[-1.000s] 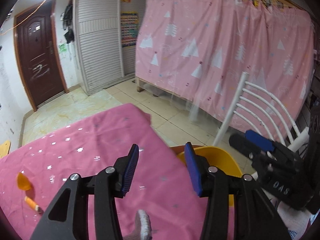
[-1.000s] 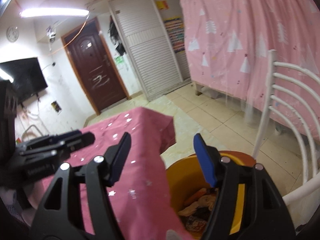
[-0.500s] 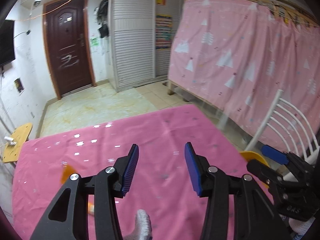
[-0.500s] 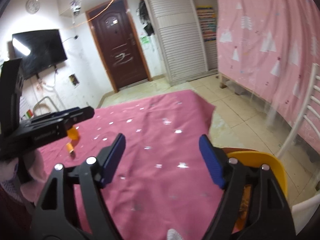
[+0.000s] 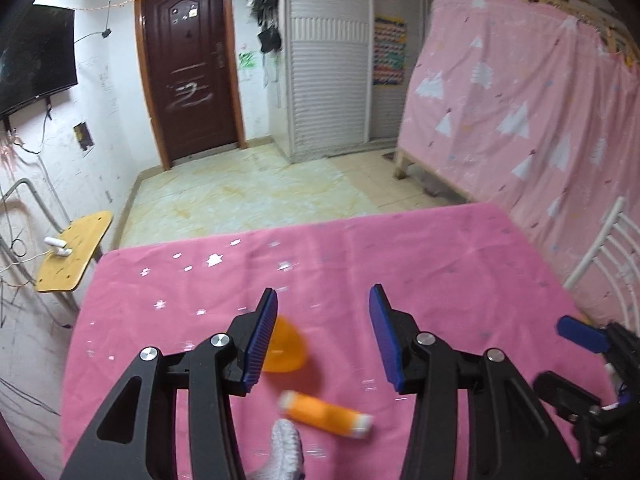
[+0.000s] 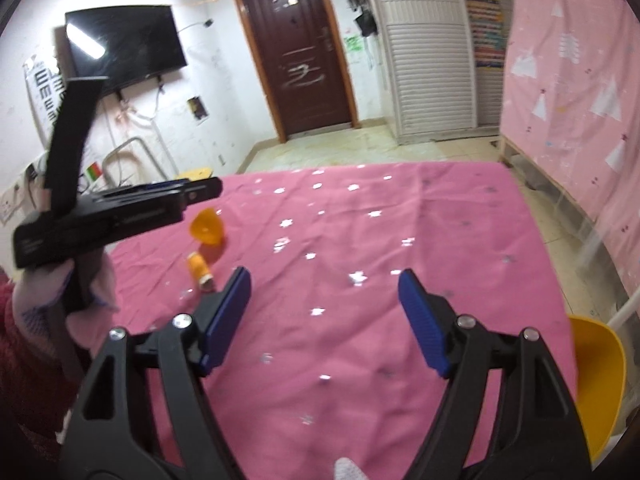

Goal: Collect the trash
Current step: 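Return both tools to the table toward the orange cup and tube, then grasp the orange cup with the left gripper while the right gripper grasps the orange thread spool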

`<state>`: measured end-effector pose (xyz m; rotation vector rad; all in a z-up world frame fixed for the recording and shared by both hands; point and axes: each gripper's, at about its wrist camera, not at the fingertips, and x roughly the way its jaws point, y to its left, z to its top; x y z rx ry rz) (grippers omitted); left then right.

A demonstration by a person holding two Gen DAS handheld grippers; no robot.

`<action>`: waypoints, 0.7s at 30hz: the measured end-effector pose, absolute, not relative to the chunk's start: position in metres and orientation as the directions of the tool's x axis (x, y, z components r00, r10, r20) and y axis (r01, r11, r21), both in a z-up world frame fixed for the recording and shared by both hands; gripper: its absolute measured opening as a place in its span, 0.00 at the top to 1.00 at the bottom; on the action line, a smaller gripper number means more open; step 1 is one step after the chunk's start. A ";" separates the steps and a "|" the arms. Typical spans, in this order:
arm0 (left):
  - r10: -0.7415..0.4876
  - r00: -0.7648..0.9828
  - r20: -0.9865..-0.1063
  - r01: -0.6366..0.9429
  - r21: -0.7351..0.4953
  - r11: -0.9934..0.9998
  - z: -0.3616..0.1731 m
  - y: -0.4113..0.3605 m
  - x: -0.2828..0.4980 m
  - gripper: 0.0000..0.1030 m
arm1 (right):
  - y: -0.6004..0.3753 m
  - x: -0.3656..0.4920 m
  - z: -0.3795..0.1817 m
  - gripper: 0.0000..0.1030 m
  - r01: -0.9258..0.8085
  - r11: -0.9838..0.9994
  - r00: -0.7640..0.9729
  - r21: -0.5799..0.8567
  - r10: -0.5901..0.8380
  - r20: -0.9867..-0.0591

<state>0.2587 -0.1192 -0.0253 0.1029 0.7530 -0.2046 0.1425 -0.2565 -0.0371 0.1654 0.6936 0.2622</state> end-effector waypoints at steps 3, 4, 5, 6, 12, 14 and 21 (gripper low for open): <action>-0.129 0.695 -0.707 0.214 0.032 0.976 -0.033 -0.102 0.268 0.61 | -0.245 0.148 -0.040 0.29 -0.216 0.945 0.717 0.246 0.325 -0.616; -0.127 0.691 -0.712 0.213 0.032 0.976 -0.035 -0.098 0.269 0.61 | -0.241 0.150 -0.040 0.29 -0.224 0.943 0.712 0.246 0.331 -0.619; -0.127 0.686 -0.717 0.214 0.031 0.976 -0.037 -0.096 0.272 0.61 | -0.235 0.152 -0.041 0.29 -0.236 0.941 0.705 0.244 0.338 -0.623; -0.128 0.680 -0.722 0.213 0.028 0.977 -0.039 -0.092 0.274 0.61 | -0.232 0.153 -0.041 0.29 -0.243 0.939 0.700 0.242 0.343 -0.626; -0.158 0.645 -0.748 0.224 -0.013 0.975 -0.053 -0.079 0.285 0.61 | -0.206 0.161 -0.040 0.28 -0.297 0.927 0.668 0.230 0.374 -0.643; -0.171 0.639 -0.750 0.235 -0.022 0.972 -0.055 -0.080 0.285 0.61 | -0.200 0.163 -0.042 0.27 -0.311 0.921 0.656 0.234 0.386 -0.649; -0.225 0.602 -0.766 0.266 -0.073 0.961 -0.066 -0.081 0.289 0.61 | -0.176 0.171 -0.043 0.27 -0.345 0.912 0.620 0.222 0.399 -0.676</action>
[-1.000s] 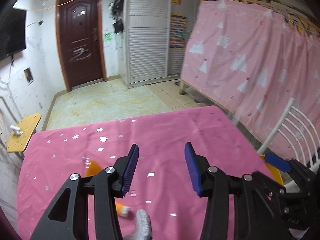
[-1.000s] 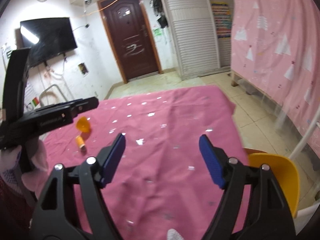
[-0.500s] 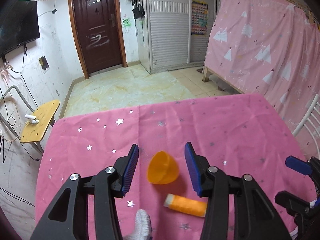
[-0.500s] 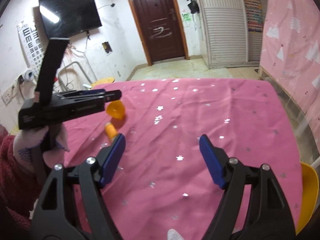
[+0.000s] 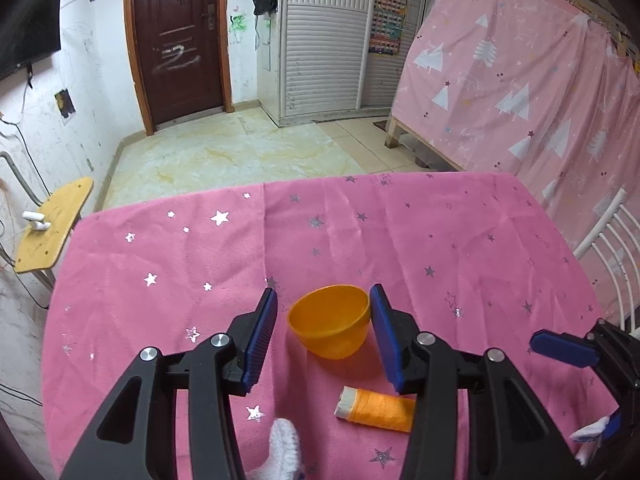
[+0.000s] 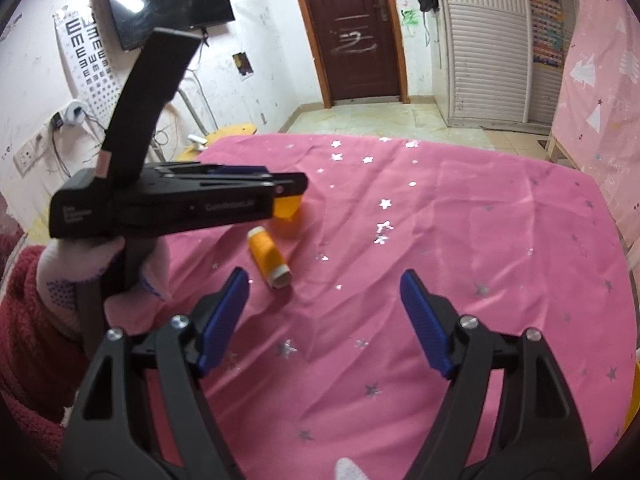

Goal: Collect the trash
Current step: 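Grasp the orange cup with the left gripper while the right gripper grasps the orange thread spool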

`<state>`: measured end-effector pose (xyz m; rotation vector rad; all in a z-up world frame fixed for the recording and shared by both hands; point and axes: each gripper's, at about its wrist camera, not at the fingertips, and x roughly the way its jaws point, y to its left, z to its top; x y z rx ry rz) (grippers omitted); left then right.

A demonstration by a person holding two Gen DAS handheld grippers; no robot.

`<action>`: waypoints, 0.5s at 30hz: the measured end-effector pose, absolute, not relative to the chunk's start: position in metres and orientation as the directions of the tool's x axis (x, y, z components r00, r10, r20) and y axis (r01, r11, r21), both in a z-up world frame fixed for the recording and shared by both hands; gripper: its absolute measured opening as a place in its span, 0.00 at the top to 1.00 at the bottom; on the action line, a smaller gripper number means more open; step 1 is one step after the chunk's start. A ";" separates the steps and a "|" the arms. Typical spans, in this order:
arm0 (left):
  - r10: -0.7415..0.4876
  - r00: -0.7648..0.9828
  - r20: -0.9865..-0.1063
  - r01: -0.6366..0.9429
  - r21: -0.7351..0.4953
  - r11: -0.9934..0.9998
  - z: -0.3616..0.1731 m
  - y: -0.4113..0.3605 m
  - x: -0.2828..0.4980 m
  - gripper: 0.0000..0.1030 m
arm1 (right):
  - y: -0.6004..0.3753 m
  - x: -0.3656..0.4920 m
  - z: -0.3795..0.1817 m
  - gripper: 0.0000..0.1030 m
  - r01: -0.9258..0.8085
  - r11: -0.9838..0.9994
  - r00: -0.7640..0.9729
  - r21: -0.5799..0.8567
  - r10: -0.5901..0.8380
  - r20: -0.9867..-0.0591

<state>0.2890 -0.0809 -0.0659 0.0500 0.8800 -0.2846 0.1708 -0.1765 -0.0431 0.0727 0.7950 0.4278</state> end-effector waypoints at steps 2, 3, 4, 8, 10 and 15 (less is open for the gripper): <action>-0.235 0.592 -0.771 0.266 -0.088 0.960 -0.069 -0.081 0.292 0.61 | -0.172 0.173 -0.042 0.27 -0.353 0.908 0.612 0.227 0.407 -0.678; -0.244 0.584 -0.774 0.269 -0.099 0.958 -0.071 -0.081 0.293 0.61 | -0.170 0.175 -0.042 0.26 -0.355 0.908 0.610 0.222 0.405 -0.681; -0.254 0.573 -0.779 0.273 -0.111 0.956 -0.073 -0.081 0.295 0.61 | -0.167 0.177 -0.043 0.23 -0.357 0.908 0.606 0.218 0.403 -0.685; -0.262 0.556 -0.789 0.271 -0.126 0.954 -0.079 -0.080 0.298 0.61 | -0.155 0.183 -0.044 0.21 -0.373 0.905 0.591 0.203 0.401 -0.700; -0.268 0.557 -0.786 0.274 -0.131 0.953 -0.080 -0.081 0.298 0.61 | -0.151 0.185 -0.044 0.21 -0.378 0.904 0.588 0.200 0.401 -0.702; -0.284 0.554 -0.783 0.280 -0.147 0.949 -0.081 -0.082 0.298 0.68 | -0.141 0.191 -0.046 0.21 -0.398 0.898 0.572 0.189 0.404 -0.714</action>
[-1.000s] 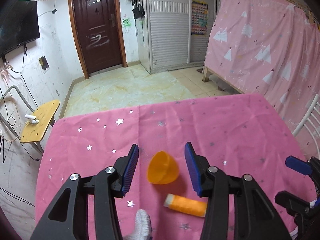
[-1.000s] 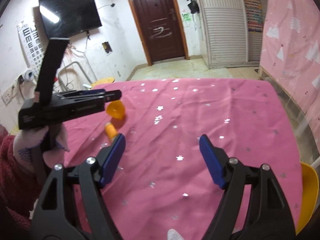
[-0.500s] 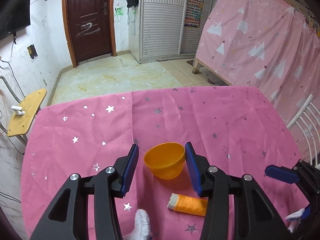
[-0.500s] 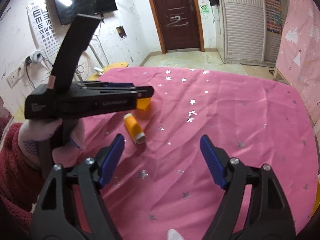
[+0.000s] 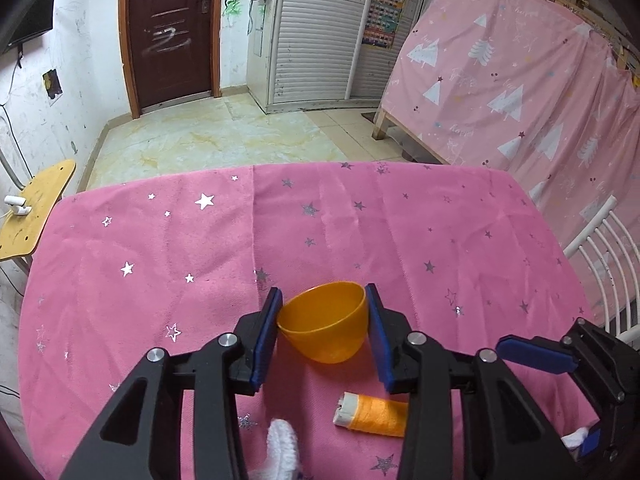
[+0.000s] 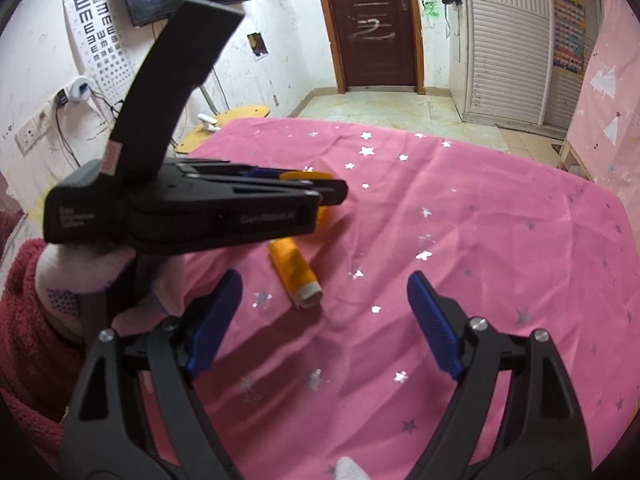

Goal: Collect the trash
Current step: 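Grasp the orange cup with the left gripper while the right gripper grasps the orange thread spool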

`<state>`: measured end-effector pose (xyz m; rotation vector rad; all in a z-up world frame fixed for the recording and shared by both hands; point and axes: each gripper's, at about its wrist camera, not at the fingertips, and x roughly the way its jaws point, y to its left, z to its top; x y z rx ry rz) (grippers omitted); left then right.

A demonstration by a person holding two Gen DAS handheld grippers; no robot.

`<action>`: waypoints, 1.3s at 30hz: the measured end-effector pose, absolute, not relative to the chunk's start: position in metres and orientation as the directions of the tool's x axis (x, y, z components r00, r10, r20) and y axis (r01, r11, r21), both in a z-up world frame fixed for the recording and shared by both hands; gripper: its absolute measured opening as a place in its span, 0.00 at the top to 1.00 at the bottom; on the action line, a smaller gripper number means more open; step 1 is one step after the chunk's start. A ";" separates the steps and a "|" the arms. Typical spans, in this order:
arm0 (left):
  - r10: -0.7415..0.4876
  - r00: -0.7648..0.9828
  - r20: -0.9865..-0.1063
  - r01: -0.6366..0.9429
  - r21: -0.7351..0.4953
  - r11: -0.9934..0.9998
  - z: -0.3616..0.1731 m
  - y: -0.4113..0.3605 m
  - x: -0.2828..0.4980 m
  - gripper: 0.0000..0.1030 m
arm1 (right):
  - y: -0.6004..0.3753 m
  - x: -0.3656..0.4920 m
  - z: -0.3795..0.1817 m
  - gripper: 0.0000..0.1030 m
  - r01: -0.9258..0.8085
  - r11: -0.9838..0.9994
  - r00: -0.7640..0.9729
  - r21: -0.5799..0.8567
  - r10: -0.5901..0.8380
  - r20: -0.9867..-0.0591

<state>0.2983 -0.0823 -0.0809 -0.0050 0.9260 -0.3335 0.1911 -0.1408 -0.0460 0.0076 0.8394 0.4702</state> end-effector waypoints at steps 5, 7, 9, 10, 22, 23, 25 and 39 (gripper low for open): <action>-0.264 0.596 -0.758 0.236 -0.149 0.960 -0.073 -0.071 0.296 0.68 | -0.131 0.198 -0.048 0.21 -0.411 0.894 0.557 0.178 0.401 -0.727; -0.257 0.626 -0.737 0.198 -0.169 0.966 -0.066 -0.058 0.295 0.68 | -0.126 0.202 -0.049 0.21 -0.417 0.893 0.550 0.169 0.396 -0.735; -0.220 0.668 -0.711 0.156 -0.155 0.976 -0.059 -0.048 0.293 0.68 | -0.120 0.206 -0.051 0.21 -0.428 0.891 0.540 0.153 0.388 -0.747; -0.210 0.678 -0.705 0.142 -0.154 0.978 -0.055 -0.044 0.294 0.68 | -0.116 0.207 -0.052 0.21 -0.434 0.890 0.537 0.139 0.379 -0.753; -0.172 0.712 -0.680 0.075 -0.170 0.983 -0.049 -0.027 0.295 0.68 | -0.087 0.213 -0.056 0.61 -0.468 0.883 0.530 0.045 0.321 -0.785; -0.170 0.714 -0.679 0.073 -0.169 0.983 -0.049 -0.025 0.294 0.68 | -0.088 0.213 -0.056 0.69 -0.468 0.883 0.530 0.047 0.323 -0.784; -0.166 0.715 -0.679 0.071 -0.167 0.983 -0.049 -0.024 0.293 0.68 | -0.091 0.212 -0.057 0.79 -0.471 0.881 0.532 0.045 0.324 -0.782; -0.079 0.763 -0.641 0.043 -0.071 0.997 -0.045 -0.032 0.287 0.68 | -0.115 0.193 -0.038 0.84 -0.436 0.896 0.581 0.082 0.349 -0.735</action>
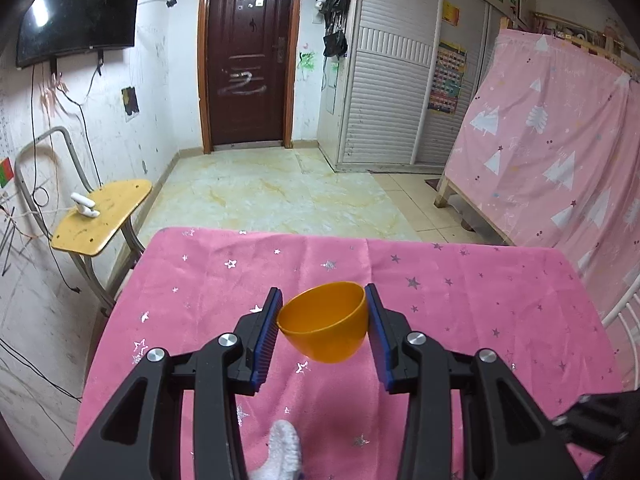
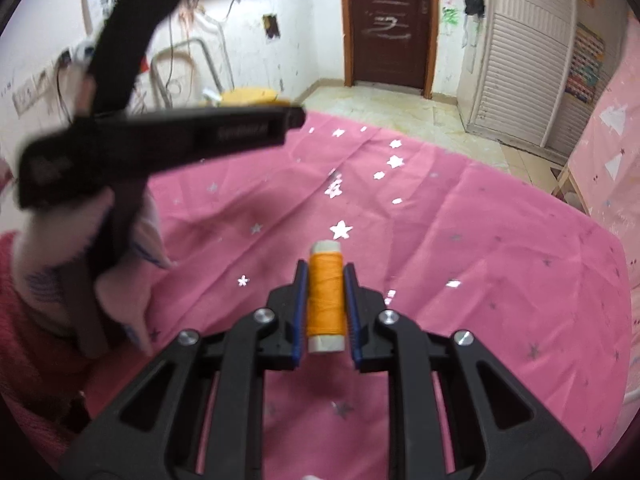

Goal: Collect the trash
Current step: 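Grasp the orange cup with the left gripper while the right gripper grasps the orange thread spool, then carry the orange cup and thread spool to the yellow bucket and release both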

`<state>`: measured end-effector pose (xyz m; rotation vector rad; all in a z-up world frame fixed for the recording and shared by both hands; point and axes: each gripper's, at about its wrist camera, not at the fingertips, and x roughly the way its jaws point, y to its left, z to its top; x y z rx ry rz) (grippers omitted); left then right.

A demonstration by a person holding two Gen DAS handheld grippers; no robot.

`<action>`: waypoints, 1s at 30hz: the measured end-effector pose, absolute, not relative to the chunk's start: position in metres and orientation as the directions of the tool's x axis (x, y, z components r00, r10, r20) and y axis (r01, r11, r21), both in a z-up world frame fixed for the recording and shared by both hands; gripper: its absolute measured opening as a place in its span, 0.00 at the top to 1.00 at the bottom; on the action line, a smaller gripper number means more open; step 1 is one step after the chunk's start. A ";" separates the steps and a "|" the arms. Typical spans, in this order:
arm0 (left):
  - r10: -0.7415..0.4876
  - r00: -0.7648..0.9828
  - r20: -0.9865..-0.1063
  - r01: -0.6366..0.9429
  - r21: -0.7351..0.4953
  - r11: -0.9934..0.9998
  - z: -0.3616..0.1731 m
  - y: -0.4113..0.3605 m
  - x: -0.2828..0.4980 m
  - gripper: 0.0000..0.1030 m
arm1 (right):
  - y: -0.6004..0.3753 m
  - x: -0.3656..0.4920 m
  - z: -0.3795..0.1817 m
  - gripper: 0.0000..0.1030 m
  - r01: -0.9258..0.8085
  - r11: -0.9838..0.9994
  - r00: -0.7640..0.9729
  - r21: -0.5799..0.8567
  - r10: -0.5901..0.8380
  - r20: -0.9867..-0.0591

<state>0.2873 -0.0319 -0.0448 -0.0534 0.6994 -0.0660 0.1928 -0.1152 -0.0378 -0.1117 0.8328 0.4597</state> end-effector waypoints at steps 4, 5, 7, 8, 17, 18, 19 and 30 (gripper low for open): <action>-0.071 0.775 -0.628 0.043 -0.059 0.997 -0.042 -0.035 0.284 0.68 | -0.146 0.180 -0.023 0.84 -0.376 0.920 0.638 0.109 0.342 -0.690; -0.066 0.778 -0.625 0.041 -0.054 0.998 -0.041 -0.036 0.282 0.68 | -0.154 0.178 -0.021 0.84 -0.362 0.925 0.649 0.115 0.339 -0.681; -0.053 0.782 -0.621 0.039 -0.036 0.999 -0.039 -0.040 0.277 0.68 | -0.176 0.169 -0.014 0.84 -0.326 0.934 0.676 0.145 0.337 -0.655; -0.050 0.784 -0.618 0.040 -0.030 0.999 -0.037 -0.043 0.274 0.68 | -0.186 0.164 -0.010 0.84 -0.306 0.940 0.693 0.149 0.327 -0.642; -0.104 0.777 -0.621 0.119 -0.018 0.993 -0.029 -0.088 0.245 0.68 | -0.266 0.139 0.005 0.84 -0.159 0.956 0.799 0.246 0.271 -0.537; -0.113 0.777 -0.619 0.134 -0.013 0.991 -0.027 -0.097 0.241 0.68 | -0.274 0.137 0.006 0.84 -0.147 0.956 0.808 0.252 0.263 -0.528; -0.124 0.777 -0.617 0.151 -0.010 0.989 -0.024 -0.107 0.236 0.68 | -0.280 0.134 0.006 0.84 -0.138 0.956 0.814 0.259 0.258 -0.520; -0.243 0.752 -0.612 0.316 0.011 0.949 -0.011 -0.202 0.200 0.68 | -0.370 0.096 0.001 0.84 0.021 0.942 0.886 0.335 0.138 -0.443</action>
